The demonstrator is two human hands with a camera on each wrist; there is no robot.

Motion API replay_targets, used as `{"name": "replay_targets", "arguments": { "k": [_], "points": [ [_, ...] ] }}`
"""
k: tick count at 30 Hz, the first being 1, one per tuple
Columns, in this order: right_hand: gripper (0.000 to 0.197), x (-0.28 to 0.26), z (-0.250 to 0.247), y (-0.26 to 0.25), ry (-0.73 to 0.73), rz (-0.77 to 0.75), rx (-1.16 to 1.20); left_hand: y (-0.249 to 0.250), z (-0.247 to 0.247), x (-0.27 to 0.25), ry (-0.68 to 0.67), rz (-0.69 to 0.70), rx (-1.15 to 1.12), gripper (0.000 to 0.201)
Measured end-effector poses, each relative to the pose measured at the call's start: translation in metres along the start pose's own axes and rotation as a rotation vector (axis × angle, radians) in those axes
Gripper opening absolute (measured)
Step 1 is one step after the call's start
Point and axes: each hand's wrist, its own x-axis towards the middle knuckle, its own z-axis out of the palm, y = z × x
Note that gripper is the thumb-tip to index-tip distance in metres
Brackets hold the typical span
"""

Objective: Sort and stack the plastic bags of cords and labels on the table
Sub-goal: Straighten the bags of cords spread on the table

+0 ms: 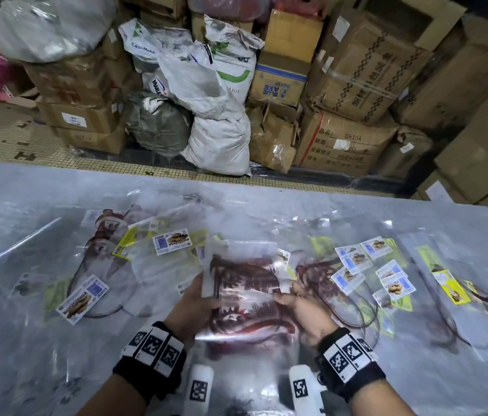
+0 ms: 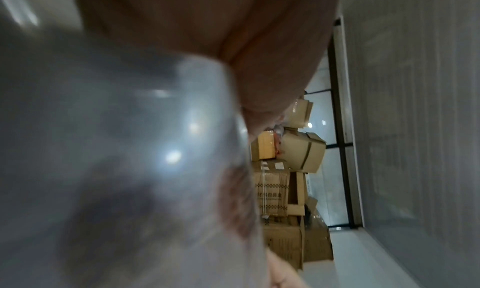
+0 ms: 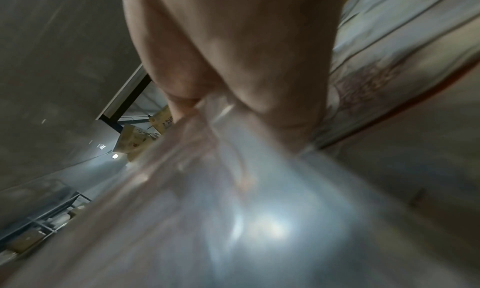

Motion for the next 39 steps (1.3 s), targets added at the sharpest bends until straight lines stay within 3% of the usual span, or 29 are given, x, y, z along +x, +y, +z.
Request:
{"name": "replay_targets", "arguments": {
  "k": [2,5,9,11,13,15,17,19,22,24,27,29,32,35,39],
  "points": [
    [0.063,-0.004,-0.001,-0.001,-0.057,-0.005,0.075,-0.003,0.002,-0.001,-0.004,0.018,-0.04,0.068],
    [0.049,-0.013,-0.005,-0.005,-0.092,-0.032,0.135,0.001,0.013,-0.003,0.004,0.077,-0.052,0.074],
    [0.051,-0.018,-0.02,-0.011,-0.056,-0.115,0.071,0.003,0.029,-0.002,-0.02,0.122,-0.093,0.076],
    [0.058,-0.018,-0.032,-0.012,-0.035,-0.129,0.093,0.003,0.041,-0.001,-0.035,0.12,-0.11,0.063],
    [0.06,-0.022,-0.048,-0.016,-0.016,-0.149,0.09,0.004,0.056,-0.001,-0.042,0.049,-0.106,0.037],
    [0.054,-0.027,-0.072,-0.024,0.032,-0.195,0.075,0.0,0.072,0.004,-0.078,-0.047,-0.132,0.037],
    [0.055,-0.03,-0.104,-0.032,0.096,-0.229,0.082,-0.009,0.09,0.015,-0.053,-0.026,0.0,0.039],
    [0.057,-0.033,-0.138,-0.034,0.144,-0.239,0.126,-0.024,0.106,0.033,0.075,0.077,0.314,0.03],
    [0.067,-0.033,-0.186,-0.031,0.23,-0.237,0.187,-0.039,0.137,0.052,0.167,0.14,0.891,0.046],
    [0.064,-0.036,-0.209,-0.031,0.234,-0.219,0.199,-0.045,0.16,0.053,0.262,0.051,1.065,0.064],
    [0.054,-0.038,-0.234,-0.028,0.19,-0.196,0.227,-0.055,0.179,0.058,0.313,-0.068,1.017,0.098],
    [0.053,-0.039,-0.243,-0.027,0.176,-0.176,0.233,-0.061,0.187,0.063,0.331,-0.064,1.014,0.106],
    [0.059,-0.04,-0.25,-0.024,0.12,-0.18,0.251,-0.061,0.189,0.064,0.355,-0.105,1.062,0.099],
    [0.051,-0.041,-0.255,-0.025,0.059,-0.167,0.214,-0.059,0.185,0.063,0.443,-0.071,1.14,0.077],
    [0.043,-0.046,-0.255,-0.029,0.022,-0.135,0.175,-0.052,0.192,0.058,0.564,-0.126,1.143,0.062]
  ]
}}
